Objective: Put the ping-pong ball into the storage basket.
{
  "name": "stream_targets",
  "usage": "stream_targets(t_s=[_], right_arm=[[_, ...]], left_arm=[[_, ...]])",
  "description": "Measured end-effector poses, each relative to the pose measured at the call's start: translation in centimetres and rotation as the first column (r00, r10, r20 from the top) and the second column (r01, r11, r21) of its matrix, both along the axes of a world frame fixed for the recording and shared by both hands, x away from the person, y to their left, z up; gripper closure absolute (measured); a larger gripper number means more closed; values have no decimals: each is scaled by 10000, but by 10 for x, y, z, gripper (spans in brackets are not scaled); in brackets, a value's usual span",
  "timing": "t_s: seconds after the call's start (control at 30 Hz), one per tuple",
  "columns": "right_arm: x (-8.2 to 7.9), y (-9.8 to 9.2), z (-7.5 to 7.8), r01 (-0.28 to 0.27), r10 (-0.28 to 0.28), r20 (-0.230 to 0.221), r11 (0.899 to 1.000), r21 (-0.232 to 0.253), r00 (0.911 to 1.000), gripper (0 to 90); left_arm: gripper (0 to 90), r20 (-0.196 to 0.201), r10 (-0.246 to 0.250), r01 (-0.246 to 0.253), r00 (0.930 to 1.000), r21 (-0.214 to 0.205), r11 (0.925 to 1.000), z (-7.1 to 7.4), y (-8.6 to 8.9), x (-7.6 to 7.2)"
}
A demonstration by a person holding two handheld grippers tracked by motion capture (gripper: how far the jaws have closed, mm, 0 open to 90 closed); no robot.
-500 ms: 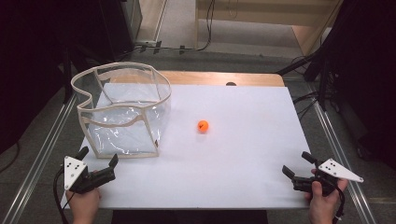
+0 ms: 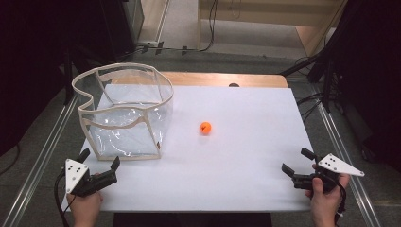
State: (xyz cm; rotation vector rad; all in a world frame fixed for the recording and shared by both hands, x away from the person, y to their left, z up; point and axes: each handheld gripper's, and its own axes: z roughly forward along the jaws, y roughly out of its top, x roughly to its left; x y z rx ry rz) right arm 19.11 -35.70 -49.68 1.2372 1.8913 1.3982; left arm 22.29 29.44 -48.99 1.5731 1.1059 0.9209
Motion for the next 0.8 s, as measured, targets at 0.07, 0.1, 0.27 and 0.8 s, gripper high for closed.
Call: stream_targets(t_s=[0.07, 0.1, 0.27, 0.8], right_arm=[[3, 6, 7, -208, 208, 22, 9996, -174, 9998, 0], [3, 6, 7, -208, 208, 22, 9996, -174, 9998, 0], [11, 16, 16, -677, 676, -50, 9972, -327, 9977, 0], [39, 46, 39, -1950, 1909, -560, 9776, -797, 9800, 0]], left_arm=[[0, -10, 10, -10, 10000, -34, 10000, 0, 1, 0], [0, -10, 10, -10, 10000, -34, 10000, 0, 1, 0], [0, 5, -27, 27, 10000, 10, 10000, 0, 0, 0], [0, 13, -33, 33, 10000, 99, 9999, 0, 0, 0]])
